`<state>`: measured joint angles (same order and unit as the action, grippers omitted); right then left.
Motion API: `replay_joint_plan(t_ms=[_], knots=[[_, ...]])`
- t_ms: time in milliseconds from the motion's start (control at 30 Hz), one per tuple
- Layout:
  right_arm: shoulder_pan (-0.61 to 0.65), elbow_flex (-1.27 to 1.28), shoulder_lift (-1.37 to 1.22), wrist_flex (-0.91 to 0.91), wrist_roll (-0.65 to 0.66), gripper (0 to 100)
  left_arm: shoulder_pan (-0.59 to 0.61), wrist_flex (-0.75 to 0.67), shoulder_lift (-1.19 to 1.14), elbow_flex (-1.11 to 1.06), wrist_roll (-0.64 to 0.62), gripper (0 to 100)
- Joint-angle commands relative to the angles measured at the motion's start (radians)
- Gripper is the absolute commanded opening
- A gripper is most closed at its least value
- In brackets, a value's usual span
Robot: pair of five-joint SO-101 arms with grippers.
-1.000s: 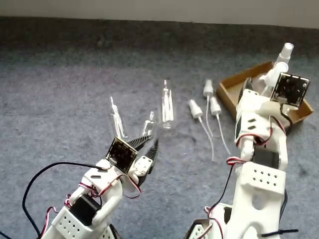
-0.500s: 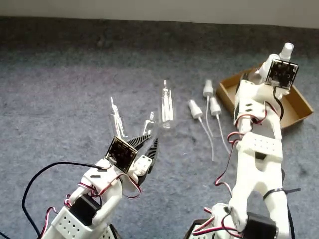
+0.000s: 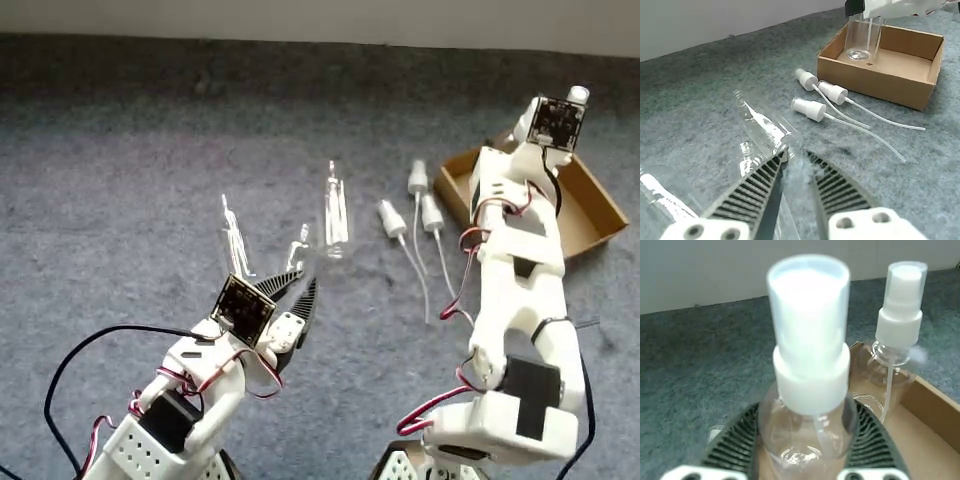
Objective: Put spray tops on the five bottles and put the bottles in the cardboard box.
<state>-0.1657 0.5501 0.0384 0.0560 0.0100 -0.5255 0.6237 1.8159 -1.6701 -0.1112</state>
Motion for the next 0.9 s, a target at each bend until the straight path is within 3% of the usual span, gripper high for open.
replay_joint_plan(t_ms=[0, 767, 867], knots=[[-0.012, -0.116, -0.033, -0.035, 0.012, 8.4, 0.008, 0.005, 0.013, 0.013, -0.003, 1], [-0.012, -0.294, -0.282, -0.041, 0.012, 8.4, 0.008, 0.009, 0.012, 0.012, -0.003, 1], [-0.012, -0.295, -0.303, -0.13, 0.012, 8.4, 0.008, 0.009, 0.012, 0.012, -0.003, 1]])
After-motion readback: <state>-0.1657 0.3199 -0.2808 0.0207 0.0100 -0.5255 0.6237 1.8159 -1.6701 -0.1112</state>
